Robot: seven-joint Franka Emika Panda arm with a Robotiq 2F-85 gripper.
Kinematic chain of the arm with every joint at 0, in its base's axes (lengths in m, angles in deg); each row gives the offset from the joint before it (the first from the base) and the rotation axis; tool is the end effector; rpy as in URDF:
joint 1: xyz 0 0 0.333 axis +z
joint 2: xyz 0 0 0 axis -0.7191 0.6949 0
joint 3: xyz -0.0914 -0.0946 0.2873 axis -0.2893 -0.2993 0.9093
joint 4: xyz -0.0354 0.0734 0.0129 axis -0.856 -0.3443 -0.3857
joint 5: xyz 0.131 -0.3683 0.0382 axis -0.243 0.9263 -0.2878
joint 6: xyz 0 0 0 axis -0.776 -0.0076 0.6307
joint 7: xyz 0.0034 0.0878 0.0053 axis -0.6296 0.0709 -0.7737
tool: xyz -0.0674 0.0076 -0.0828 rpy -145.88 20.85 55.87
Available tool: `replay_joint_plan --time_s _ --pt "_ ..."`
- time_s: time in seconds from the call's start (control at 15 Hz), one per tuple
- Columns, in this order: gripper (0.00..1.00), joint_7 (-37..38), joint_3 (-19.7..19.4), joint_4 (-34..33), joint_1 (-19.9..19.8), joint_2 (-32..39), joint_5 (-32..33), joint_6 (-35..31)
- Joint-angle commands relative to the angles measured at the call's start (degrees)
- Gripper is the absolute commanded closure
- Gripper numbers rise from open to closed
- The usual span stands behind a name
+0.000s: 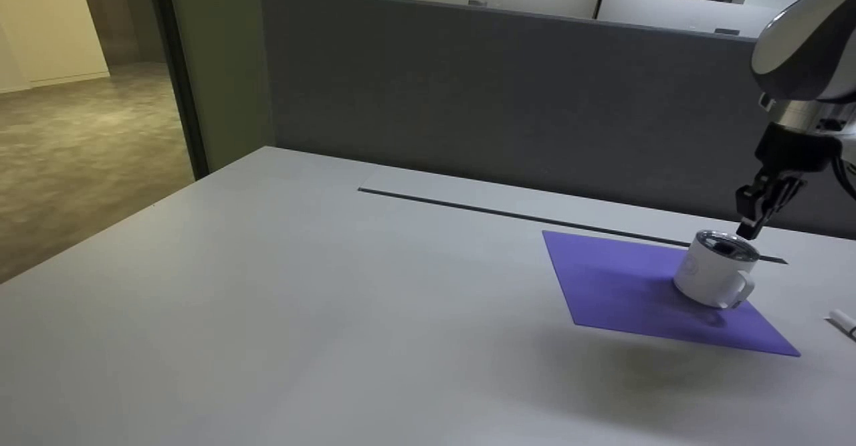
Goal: Open the small lid on top of the white cup.
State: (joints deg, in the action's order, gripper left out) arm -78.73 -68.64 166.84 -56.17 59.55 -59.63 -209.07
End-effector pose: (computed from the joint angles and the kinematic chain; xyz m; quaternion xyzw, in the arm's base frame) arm 0.6460 -0.1231 0.2070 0.9583 0.2801 0.0300 0.0492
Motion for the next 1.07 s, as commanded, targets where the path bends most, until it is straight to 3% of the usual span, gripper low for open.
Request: replay_joint_plan --time_s 0.0,0.8,0.93,1.0 --pt "1.00 2.55 0.42 -0.85 -0.23 0.83 0.61 -1.72" --pt "1.00 4.05 0.66 -0.08 -0.09 1.51 1.02 -3.60" --pt "1.00 5.86 -0.20 -0.44 0.68 1.75 1.43 -2.52" --pt "1.00 9.23 -1.75 -1.77 1.98 1.65 1.95 1.55"
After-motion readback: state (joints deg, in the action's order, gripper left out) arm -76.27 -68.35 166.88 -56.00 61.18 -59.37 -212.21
